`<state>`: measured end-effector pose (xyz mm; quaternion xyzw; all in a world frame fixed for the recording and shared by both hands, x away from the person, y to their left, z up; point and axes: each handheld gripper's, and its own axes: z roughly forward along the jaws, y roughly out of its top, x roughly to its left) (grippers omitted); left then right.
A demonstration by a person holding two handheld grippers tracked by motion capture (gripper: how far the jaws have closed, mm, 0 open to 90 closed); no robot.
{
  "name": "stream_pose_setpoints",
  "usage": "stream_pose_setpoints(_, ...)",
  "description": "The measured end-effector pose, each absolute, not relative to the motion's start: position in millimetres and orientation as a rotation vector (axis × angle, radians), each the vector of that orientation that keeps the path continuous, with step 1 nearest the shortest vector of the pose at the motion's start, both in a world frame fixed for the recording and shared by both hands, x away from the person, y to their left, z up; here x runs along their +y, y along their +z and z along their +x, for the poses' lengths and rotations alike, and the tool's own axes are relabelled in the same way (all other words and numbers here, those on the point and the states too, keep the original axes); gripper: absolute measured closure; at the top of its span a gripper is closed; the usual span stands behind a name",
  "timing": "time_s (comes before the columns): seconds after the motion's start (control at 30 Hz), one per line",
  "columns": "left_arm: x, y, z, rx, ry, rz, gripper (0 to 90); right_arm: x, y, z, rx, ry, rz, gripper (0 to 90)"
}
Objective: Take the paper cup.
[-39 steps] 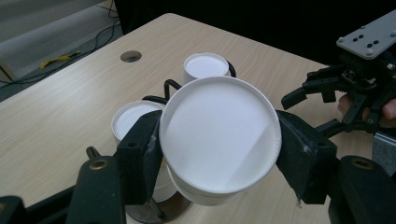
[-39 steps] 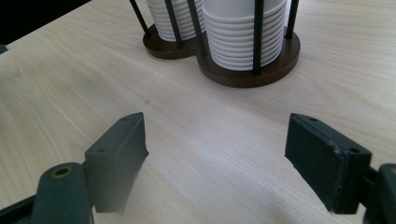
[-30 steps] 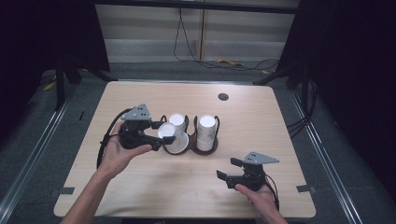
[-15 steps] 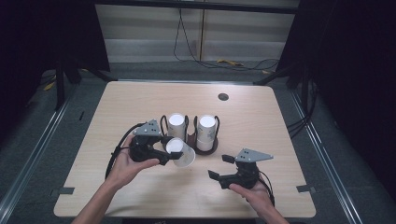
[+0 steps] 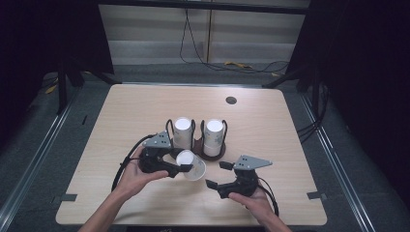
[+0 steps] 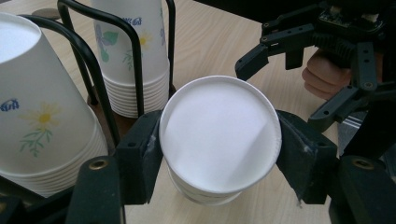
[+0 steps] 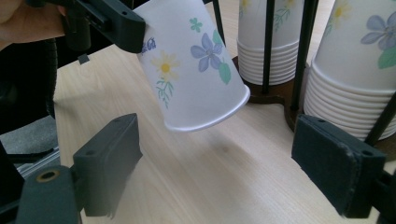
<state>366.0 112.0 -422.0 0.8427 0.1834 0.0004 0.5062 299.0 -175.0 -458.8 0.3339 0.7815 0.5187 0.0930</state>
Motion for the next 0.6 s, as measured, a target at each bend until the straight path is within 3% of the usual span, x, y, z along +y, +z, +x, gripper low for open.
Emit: stream_pose_setpoints(0.6,104.5,-424.6,356.3,0.402,-0.056,1.966,36.5,-170.2,-464.1,296.6,2.337,1.599,0.923,13.8)
